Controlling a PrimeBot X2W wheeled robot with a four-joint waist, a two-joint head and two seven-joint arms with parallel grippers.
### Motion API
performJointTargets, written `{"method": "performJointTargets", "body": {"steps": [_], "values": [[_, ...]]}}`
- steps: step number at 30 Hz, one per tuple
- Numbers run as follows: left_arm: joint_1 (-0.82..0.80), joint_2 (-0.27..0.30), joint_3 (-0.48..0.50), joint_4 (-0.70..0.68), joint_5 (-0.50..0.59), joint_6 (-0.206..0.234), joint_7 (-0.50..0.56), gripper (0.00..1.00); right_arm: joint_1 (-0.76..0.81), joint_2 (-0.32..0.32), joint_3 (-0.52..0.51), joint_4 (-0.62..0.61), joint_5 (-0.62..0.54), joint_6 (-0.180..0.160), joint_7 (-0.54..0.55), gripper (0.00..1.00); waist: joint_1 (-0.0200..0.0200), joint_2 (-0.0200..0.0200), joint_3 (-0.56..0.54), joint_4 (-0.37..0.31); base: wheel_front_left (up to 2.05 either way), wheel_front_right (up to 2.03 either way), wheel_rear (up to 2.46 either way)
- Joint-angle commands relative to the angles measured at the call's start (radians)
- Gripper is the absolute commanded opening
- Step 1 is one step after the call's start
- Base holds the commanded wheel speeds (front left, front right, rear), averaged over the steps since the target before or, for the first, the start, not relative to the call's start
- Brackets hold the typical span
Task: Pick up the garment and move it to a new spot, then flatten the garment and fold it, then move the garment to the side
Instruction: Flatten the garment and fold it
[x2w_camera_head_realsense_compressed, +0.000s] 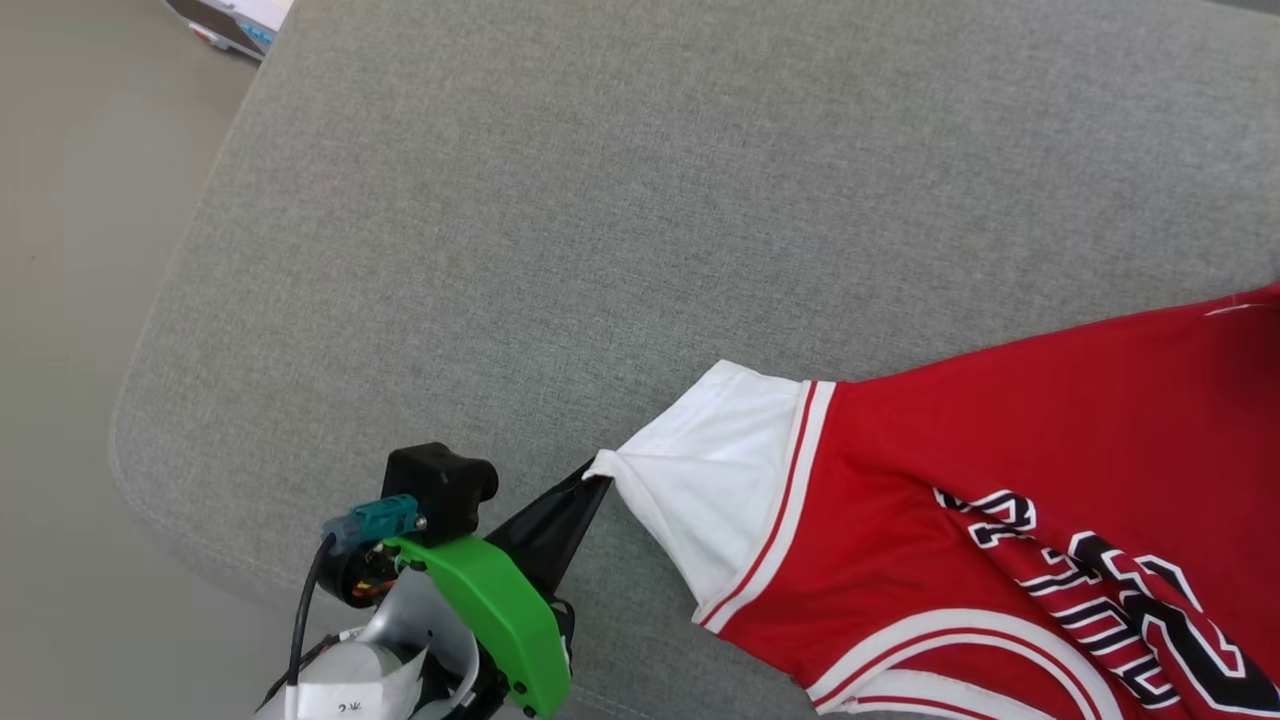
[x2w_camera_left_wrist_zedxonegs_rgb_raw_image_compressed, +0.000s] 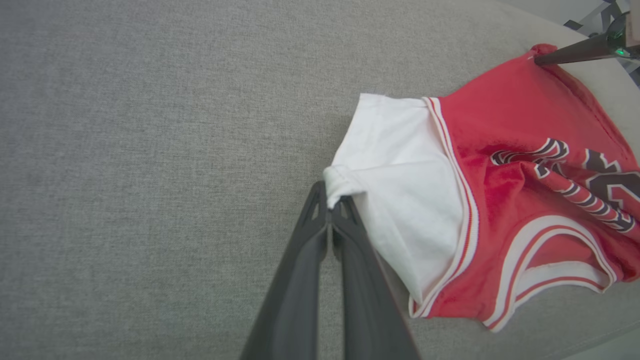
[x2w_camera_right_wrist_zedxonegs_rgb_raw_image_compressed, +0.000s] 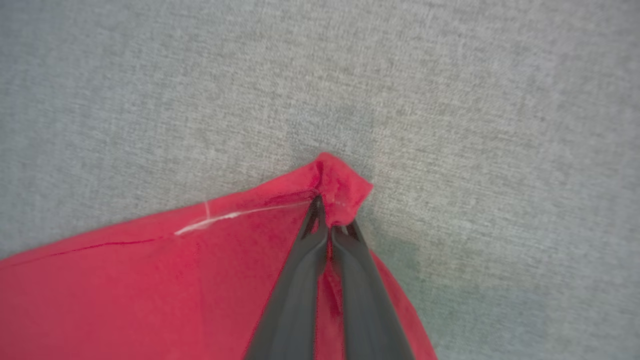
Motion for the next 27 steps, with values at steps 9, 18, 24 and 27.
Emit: {"method": "performJointTargets", "body": {"steps": [9,18,24,27], "values": [[-0.009,0.030,0.031,-0.009,0.024,0.029,-0.021,0.00,0.027,-0.003,0.044,0.006,0.100,-0.001,-0.179,0.00,-0.0001,0.0000,-0.138,-0.069,0.00,0.00,0.00],[-0.030,0.079,0.095,-0.057,0.045,0.061,-0.045,0.00,0.024,-0.040,0.037,-0.064,0.167,-0.001,-0.337,0.00,-0.0001,0.0000,-0.244,-0.148,0.00,0.00,0.00],[-0.094,0.128,0.154,-0.111,0.059,0.069,-0.037,0.00,0.043,-0.071,0.046,-0.144,0.206,-0.001,-0.383,0.00,-0.0001,0.0000,-0.292,-0.193,0.00,0.00,0.00],[-0.127,0.136,0.191,-0.143,0.054,0.087,-0.034,0.00,0.049,-0.085,0.054,-0.191,0.222,-0.001,-0.405,0.00,-0.0001,0.0000,-0.309,-0.215,0.00,0.00,0.00]]}}
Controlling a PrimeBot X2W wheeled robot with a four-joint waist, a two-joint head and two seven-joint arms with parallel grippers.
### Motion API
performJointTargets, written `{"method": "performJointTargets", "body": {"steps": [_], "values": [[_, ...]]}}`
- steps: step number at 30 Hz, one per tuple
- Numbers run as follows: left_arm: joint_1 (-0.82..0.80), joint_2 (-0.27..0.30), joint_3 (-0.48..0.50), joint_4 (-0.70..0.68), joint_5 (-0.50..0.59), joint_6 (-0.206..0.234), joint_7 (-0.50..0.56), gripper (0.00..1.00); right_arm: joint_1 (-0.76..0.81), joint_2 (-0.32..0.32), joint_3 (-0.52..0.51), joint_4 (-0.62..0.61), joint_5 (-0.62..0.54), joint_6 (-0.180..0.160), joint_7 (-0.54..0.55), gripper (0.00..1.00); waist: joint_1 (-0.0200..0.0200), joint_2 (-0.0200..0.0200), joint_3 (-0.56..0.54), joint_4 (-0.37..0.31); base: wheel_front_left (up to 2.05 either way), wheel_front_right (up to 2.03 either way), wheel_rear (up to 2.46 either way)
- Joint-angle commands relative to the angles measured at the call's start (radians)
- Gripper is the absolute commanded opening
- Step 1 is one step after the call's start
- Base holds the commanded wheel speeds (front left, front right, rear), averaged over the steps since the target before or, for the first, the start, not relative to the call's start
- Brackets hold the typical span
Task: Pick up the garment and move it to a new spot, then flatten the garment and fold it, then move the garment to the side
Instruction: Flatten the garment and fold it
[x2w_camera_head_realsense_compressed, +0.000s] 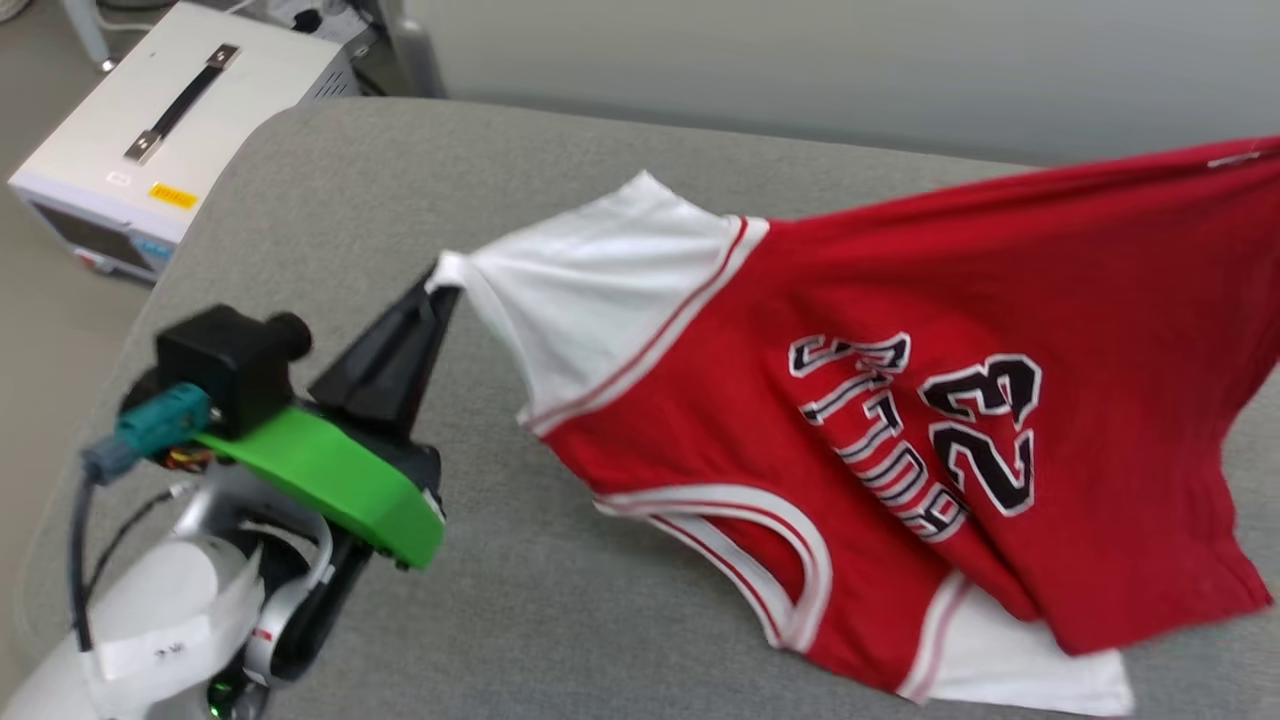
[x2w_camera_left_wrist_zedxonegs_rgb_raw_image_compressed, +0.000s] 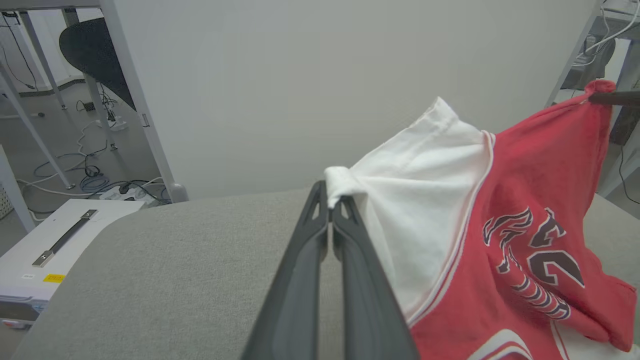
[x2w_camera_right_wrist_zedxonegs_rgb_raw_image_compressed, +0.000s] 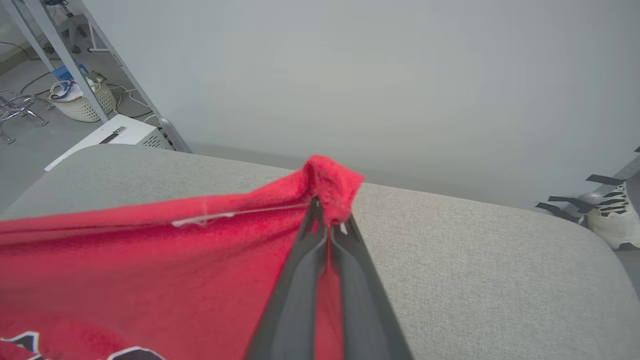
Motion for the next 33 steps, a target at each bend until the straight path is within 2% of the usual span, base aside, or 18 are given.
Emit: {"method": "performJointTargets", "body": {"steps": [1,8,19,26,33], "values": [[-0.030,0.013,0.019,-0.012,0.008,0.013,0.004,0.00,0.015,-0.013,0.002,-0.019,0.013,-0.001,-0.016,0.00,0.0000,0.0000,-0.046,-0.050,0.00,0.00,0.00],[-0.105,0.047,0.095,-0.055,0.019,0.049,0.013,0.00,-0.011,0.004,0.008,-0.107,0.038,-0.001,-0.055,0.00,0.0000,0.0000,-0.083,-0.112,0.00,0.00,0.00],[-0.243,0.126,0.183,-0.107,0.096,0.098,0.044,0.00,-0.050,0.049,-0.007,-0.198,0.044,-0.001,-0.073,0.00,0.0000,0.0000,-0.102,-0.195,0.00,0.00,0.00],[-0.326,0.182,0.198,-0.086,0.146,0.083,0.067,0.00,-0.078,0.053,-0.015,-0.218,0.036,-0.001,-0.085,0.00,0.0000,0.0000,-0.070,-0.227,0.00,0.00,0.00],[-0.445,0.256,0.208,-0.051,0.178,0.024,0.102,0.00,-0.141,0.047,-0.048,-0.219,0.029,-0.001,-0.113,0.00,0.0000,0.0000,0.021,-0.238,0.00,0.00,0.00]]}}
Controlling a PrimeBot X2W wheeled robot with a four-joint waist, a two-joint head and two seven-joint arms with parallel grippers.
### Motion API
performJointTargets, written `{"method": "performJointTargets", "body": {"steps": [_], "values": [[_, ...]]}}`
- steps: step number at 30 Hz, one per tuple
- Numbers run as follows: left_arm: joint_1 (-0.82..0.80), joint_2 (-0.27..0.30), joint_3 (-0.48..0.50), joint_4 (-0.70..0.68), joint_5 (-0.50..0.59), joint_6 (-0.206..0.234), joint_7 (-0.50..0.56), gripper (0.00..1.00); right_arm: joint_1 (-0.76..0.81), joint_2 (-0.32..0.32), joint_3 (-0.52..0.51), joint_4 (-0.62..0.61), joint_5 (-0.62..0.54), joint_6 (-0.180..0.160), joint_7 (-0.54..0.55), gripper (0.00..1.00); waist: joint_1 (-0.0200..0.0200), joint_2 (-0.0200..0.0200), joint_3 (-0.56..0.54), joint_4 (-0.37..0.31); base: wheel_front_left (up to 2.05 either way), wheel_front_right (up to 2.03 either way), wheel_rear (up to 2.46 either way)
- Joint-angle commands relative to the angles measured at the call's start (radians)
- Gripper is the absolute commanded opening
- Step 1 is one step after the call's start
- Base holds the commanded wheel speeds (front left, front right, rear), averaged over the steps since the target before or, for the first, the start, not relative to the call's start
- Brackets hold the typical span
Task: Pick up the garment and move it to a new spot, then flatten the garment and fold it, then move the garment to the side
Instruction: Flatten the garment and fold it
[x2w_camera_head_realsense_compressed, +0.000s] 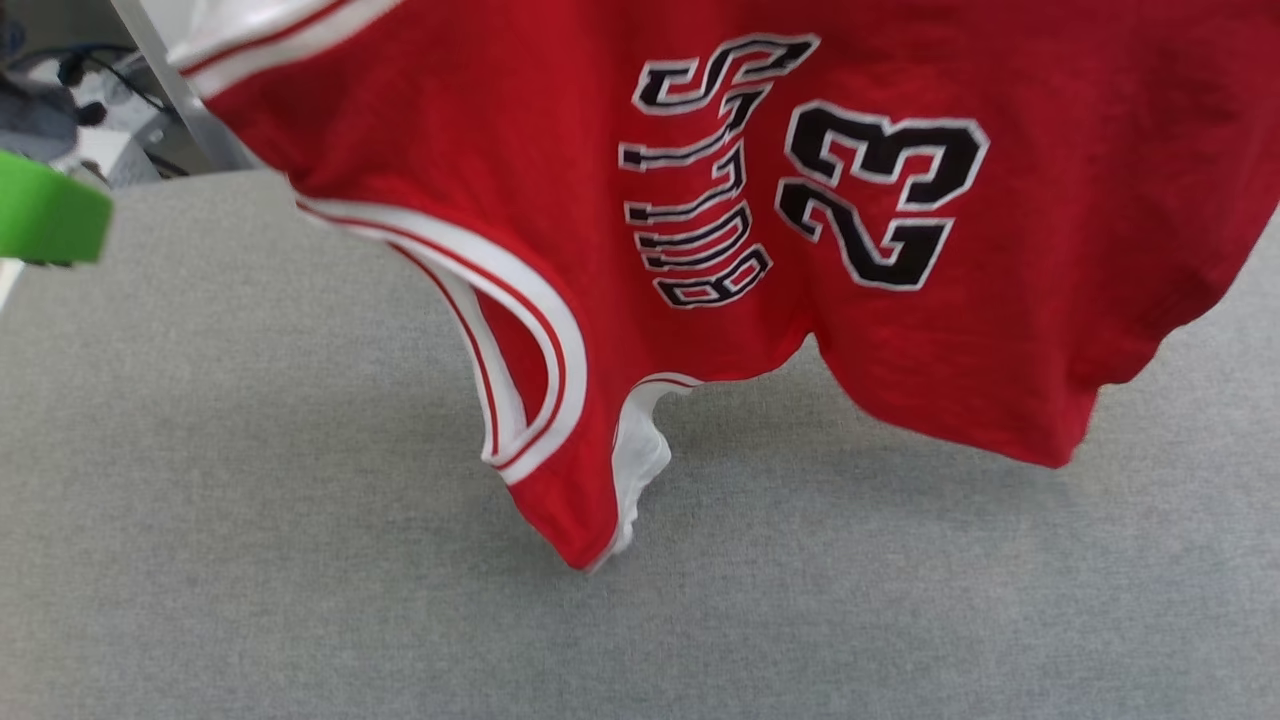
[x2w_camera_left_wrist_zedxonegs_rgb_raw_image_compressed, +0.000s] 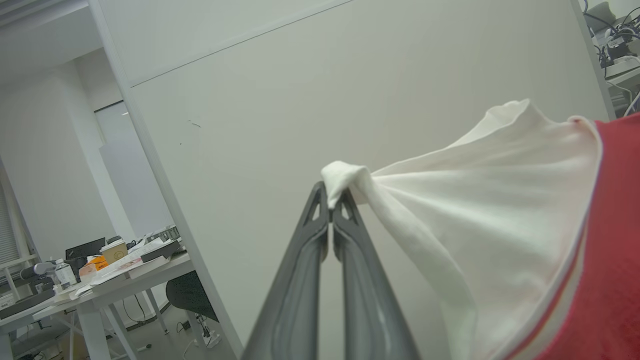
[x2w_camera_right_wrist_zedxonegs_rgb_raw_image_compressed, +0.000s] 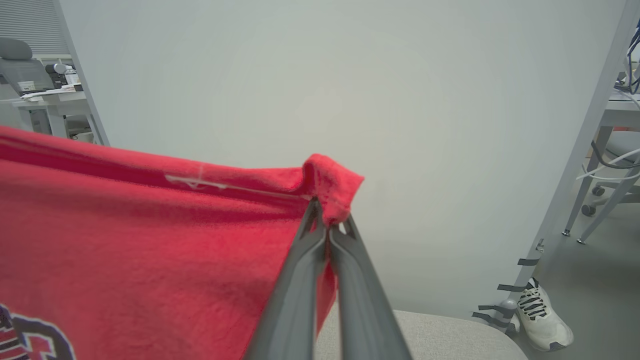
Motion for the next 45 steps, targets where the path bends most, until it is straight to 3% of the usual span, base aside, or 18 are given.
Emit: {"method": "performJointTargets", "body": {"steps": [1,9,19,21,22,30,37,45], "values": [[-0.050,0.022,0.013,0.017,0.008,-0.011,0.010,0.00,-0.029,-0.006,-0.014,0.005,-0.010,-0.002,-0.012,0.00,0.0000,-0.0001,0.064,-0.008,0.00,0.00,0.00],[-0.256,0.046,-0.022,0.127,-0.009,-0.129,0.078,0.00,-0.184,-0.021,0.006,0.078,-0.045,-0.002,-0.064,0.00,0.0000,-0.0001,0.226,-0.016,0.00,0.00,0.00],[-0.703,-0.047,-0.108,0.447,0.044,-0.284,0.084,0.00,-0.508,-0.041,0.093,0.286,-0.162,-0.002,-0.165,0.00,0.0000,-0.0001,0.460,-0.001,0.00,0.00,0.00],[-0.818,-0.073,-0.130,0.529,0.078,-0.301,0.061,0.00,-0.589,-0.031,0.101,0.350,-0.193,-0.002,-0.200,0.00,0.0000,-0.0001,0.498,-0.002,0.00,0.00,0.00],[-0.970,-0.127,-0.152,0.655,0.119,-0.312,-0.004,0.00,-0.709,0.002,0.084,0.459,-0.250,-0.002,-0.267,0.00,0.0000,-0.0001,0.539,0.003,0.00,0.00,0.00],[-1.253,-0.233,-0.198,0.987,0.226,-0.320,-0.242,0.00,-0.939,0.099,0.053,0.694,-0.417,-0.002,-0.423,0.00,0.0000,-0.0001,0.606,0.018,0.00,0.00,0.00],[-1.239,-0.299,-0.243,1.151,0.217,-0.328,-0.378,0.00,-0.974,0.145,0.075,0.807,-0.451,-0.002,-0.527,0.00,0.0000,-0.0001,0.638,0.034,0.00,0.00,0.00],[-1.014,-0.359,-0.271,1.183,0.165,-0.331,-0.467,0.00,-0.857,0.159,0.138,0.853,-0.408,-0.002,-0.628,0.00,0.0000,-0.0001,0.623,0.057,0.00,0.00,0.00]]}}
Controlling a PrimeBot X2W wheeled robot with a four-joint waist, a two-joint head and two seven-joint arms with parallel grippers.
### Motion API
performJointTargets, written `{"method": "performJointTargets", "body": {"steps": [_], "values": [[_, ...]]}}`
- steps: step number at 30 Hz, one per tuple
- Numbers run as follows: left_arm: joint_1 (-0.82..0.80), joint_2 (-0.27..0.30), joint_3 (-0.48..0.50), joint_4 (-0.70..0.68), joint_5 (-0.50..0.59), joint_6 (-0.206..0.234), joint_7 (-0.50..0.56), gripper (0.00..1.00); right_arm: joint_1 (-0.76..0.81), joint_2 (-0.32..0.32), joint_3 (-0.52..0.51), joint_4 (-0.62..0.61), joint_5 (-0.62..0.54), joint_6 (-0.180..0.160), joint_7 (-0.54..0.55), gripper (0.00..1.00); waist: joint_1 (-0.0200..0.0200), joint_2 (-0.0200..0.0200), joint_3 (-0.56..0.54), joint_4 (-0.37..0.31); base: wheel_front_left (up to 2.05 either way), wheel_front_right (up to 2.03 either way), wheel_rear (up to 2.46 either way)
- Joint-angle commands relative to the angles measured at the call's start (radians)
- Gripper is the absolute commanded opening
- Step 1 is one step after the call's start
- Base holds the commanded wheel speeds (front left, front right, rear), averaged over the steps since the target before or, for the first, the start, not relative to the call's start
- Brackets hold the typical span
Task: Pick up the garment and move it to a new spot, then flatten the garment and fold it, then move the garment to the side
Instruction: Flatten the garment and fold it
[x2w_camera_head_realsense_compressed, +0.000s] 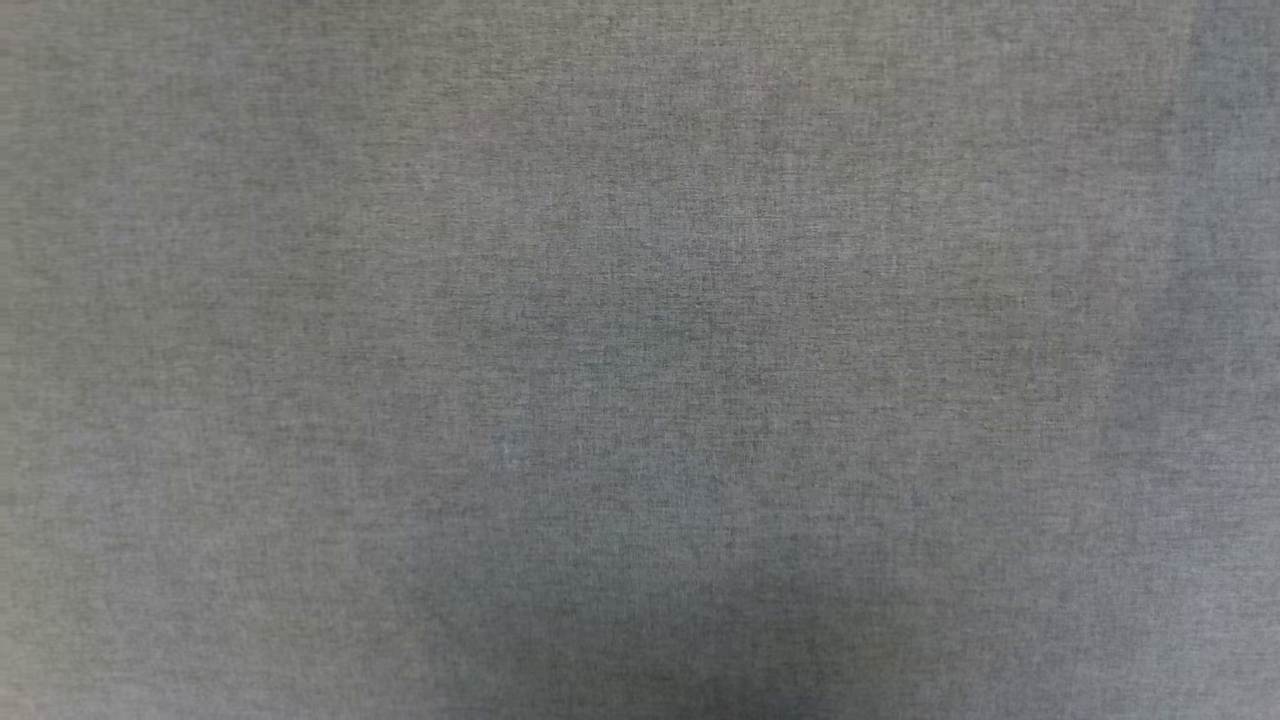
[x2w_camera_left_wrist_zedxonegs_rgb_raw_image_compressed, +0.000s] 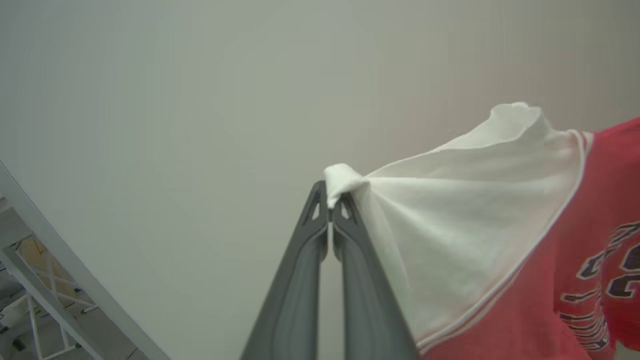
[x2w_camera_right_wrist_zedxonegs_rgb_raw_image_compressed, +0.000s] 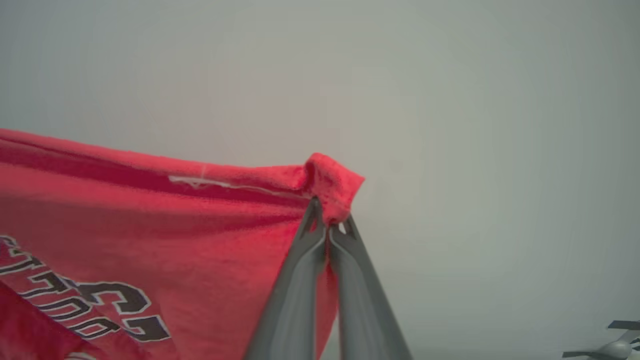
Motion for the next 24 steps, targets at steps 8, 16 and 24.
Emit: {"method": "performJointTargets", "body": {"steps": [8,16,24], "values": [[0.332,-0.073,0.022,-0.120,-0.047,0.027,-0.015,0.00,0.213,-0.016,0.078,0.000,0.118,-0.008,-0.064,0.00,-0.0002,0.0000,-0.105,0.033,0.00,0.00,0.00],[0.703,-0.111,0.012,-0.240,-0.067,0.040,-0.015,0.00,0.481,-0.041,0.210,-0.051,0.250,-0.008,-0.064,0.00,-0.0002,0.0000,-0.252,0.050,0.00,0.00,0.00],[1.031,-0.107,-0.010,-0.300,-0.111,0.070,-0.016,0.00,0.732,-0.095,0.318,-0.090,0.368,-0.008,-0.011,0.00,-0.0002,0.0000,-0.377,0.056,0.00,0.00,0.00]]}}
